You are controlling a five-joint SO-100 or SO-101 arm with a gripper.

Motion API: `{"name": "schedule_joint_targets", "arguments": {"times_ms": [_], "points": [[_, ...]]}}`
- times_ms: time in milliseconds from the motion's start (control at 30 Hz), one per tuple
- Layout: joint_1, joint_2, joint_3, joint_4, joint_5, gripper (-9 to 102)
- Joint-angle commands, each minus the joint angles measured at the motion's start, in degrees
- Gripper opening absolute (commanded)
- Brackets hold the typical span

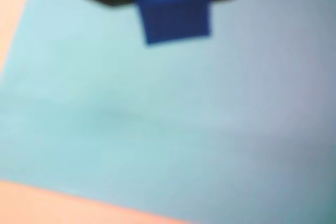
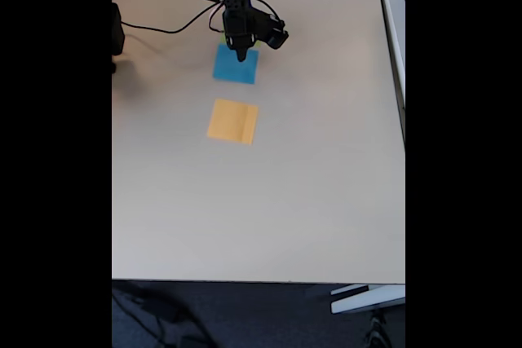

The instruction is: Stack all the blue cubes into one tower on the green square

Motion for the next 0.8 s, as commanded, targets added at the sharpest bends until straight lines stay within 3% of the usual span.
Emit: {"name": "schedule_joint_targets", "arguments": {"times_ms": [0, 500, 767], "points": [[-0.4, 7.7, -1.1, -0.9, 1.8, 0], [-7.0, 22.4, 8.4, -6.4, 9.4, 0], [-8.1, 24.8, 5.9, -2.9, 10.3, 0]]}}
